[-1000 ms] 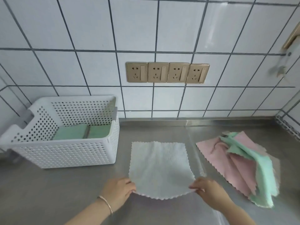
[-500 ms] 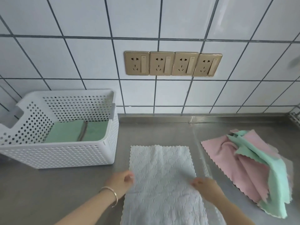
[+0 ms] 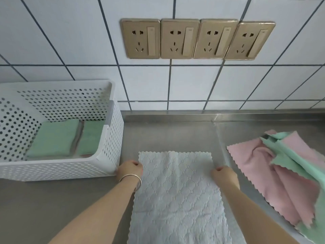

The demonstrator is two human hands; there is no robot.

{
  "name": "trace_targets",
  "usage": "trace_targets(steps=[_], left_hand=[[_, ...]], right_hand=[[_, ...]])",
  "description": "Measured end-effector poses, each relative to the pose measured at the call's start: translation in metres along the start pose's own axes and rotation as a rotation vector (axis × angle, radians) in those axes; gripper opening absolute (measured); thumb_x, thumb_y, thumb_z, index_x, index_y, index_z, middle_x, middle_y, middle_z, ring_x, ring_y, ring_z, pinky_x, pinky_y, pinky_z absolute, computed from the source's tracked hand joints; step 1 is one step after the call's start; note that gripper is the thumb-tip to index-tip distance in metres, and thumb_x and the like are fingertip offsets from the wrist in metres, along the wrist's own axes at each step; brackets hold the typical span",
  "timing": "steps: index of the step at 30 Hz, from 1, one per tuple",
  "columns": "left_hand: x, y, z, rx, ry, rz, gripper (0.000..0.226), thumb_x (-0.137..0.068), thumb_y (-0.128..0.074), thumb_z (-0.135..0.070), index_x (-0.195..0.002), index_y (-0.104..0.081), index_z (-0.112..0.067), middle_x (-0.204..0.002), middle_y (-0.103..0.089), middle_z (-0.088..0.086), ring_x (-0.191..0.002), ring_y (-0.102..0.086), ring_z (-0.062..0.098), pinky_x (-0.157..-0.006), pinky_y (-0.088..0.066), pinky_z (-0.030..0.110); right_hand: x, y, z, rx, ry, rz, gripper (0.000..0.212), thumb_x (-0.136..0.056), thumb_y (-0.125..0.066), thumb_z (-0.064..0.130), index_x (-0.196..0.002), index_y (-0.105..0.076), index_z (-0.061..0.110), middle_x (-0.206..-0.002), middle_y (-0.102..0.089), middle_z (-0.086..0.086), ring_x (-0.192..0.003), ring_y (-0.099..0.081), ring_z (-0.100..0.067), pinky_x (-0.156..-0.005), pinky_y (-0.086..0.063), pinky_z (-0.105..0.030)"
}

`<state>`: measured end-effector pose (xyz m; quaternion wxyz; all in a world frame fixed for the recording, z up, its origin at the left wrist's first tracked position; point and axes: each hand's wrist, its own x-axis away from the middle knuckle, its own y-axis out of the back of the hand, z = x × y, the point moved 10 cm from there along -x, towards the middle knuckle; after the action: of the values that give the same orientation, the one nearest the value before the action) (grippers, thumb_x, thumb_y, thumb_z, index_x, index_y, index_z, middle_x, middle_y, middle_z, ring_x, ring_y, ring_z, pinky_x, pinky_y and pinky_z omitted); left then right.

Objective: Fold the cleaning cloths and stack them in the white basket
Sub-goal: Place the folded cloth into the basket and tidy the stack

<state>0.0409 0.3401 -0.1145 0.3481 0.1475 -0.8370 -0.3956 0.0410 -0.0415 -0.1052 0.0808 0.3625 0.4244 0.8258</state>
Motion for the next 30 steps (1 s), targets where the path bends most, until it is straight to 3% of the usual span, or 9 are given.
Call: trace_targets(steps=[3, 7, 13, 17, 19, 21, 23, 26, 30], left_hand=[[0.001, 0.003, -0.006, -0.073, -0.035, -0.054, 0.024, -0.086, -0.051, -0.025, -0.082, -0.071, -0.013, -0.084, -0.071, 0.011, -0.081, -0.066, 0.031, -0.067, -0.052, 0.030], [-0.002, 0.007, 0.004, -0.105, -0.017, -0.136, 0.025, -0.091, -0.048, -0.025, -0.099, -0.067, -0.011, -0.097, -0.069, 0.017, -0.091, -0.064, 0.034, -0.075, -0.050, 0.033], [0.001, 0.011, 0.001, -0.046, -0.075, -0.152, 0.016, -0.091, -0.050, -0.030, -0.090, -0.050, -0.014, -0.089, -0.067, 0.010, -0.087, -0.064, 0.032, -0.075, -0.049, 0.032], [0.035, 0.000, -0.026, -0.154, -0.404, -0.045, 0.006, -0.091, -0.049, -0.025, -0.090, -0.046, -0.021, -0.082, -0.058, -0.003, -0.079, -0.059, 0.024, -0.065, -0.040, 0.025], [0.062, -0.015, -0.031, -0.253, -0.629, 0.026, 0.001, -0.090, -0.048, -0.021, -0.091, -0.047, -0.022, -0.092, -0.059, -0.005, -0.082, -0.059, 0.019, -0.066, -0.042, 0.026], [0.095, -0.029, -0.032, -0.345, -0.855, 0.077, 0.014, -0.087, -0.049, -0.021, -0.099, -0.056, -0.021, -0.103, -0.057, -0.006, -0.091, -0.059, 0.016, -0.069, -0.045, 0.026], [0.135, -0.039, -0.031, -0.427, -1.093, 0.074, 0.019, -0.078, -0.050, -0.030, -0.091, -0.064, -0.026, -0.093, -0.059, -0.009, -0.082, -0.060, 0.012, -0.062, -0.049, 0.021], [0.177, -0.058, -0.016, -0.545, -1.238, 0.085, 0.032, -0.064, -0.043, -0.055, -0.077, -0.064, -0.035, -0.078, -0.058, -0.018, -0.067, -0.058, 0.002, -0.053, -0.045, 0.012], [0.200, -0.066, 0.010, -0.536, -1.242, 0.109, 0.046, -0.058, -0.043, -0.063, -0.081, -0.068, -0.032, -0.088, -0.063, -0.016, -0.074, -0.063, 0.005, -0.060, -0.050, 0.015]], right_hand=[[-0.005, 0.002, -0.001, 0.038, 0.023, -0.059, 0.040, -0.089, -0.045, 0.025, -0.050, -0.044, 0.016, -0.051, -0.045, -0.001, -0.048, -0.043, -0.019, -0.047, -0.027, -0.019], [-0.008, 0.003, -0.010, 0.081, 0.008, -0.114, 0.022, -0.088, -0.043, 0.024, -0.077, -0.059, 0.013, -0.065, -0.056, -0.004, -0.058, -0.052, -0.021, -0.049, -0.033, -0.019], [0.003, 0.009, -0.002, 0.039, 0.051, -0.156, 0.008, -0.089, -0.044, 0.021, -0.093, -0.047, 0.014, -0.076, -0.059, -0.005, -0.073, -0.058, -0.027, -0.062, -0.044, -0.030], [0.030, 0.007, 0.018, 0.121, 0.291, -0.176, 0.002, -0.089, -0.043, 0.016, -0.090, -0.044, 0.017, -0.071, -0.054, 0.001, -0.067, -0.054, -0.022, -0.053, -0.039, -0.026], [0.053, -0.006, 0.029, 0.204, 0.456, -0.174, 0.005, -0.091, -0.042, 0.016, -0.089, -0.046, 0.017, -0.075, -0.054, 0.002, -0.063, -0.053, -0.016, -0.052, -0.042, -0.024], [0.078, -0.024, 0.034, 0.256, 0.610, -0.139, 0.006, -0.092, -0.045, 0.018, -0.092, -0.051, 0.018, -0.087, -0.055, 0.003, -0.070, -0.055, -0.012, -0.056, -0.045, -0.020], [0.110, -0.042, 0.035, 0.307, 0.792, -0.121, 0.009, -0.084, -0.060, 0.018, -0.092, -0.060, 0.019, -0.091, -0.057, 0.005, -0.077, -0.058, -0.013, -0.063, -0.050, -0.022], [0.158, -0.071, 0.029, 0.378, 1.044, -0.116, 0.027, -0.058, -0.077, 0.028, -0.079, -0.062, 0.026, -0.079, -0.058, 0.011, -0.067, -0.058, -0.011, -0.054, -0.048, -0.019], [0.197, -0.091, 0.015, 0.458, 1.152, -0.120, 0.023, -0.059, -0.054, 0.042, -0.078, -0.052, 0.028, -0.080, -0.058, 0.010, -0.069, -0.058, -0.013, -0.055, -0.048, -0.020]])
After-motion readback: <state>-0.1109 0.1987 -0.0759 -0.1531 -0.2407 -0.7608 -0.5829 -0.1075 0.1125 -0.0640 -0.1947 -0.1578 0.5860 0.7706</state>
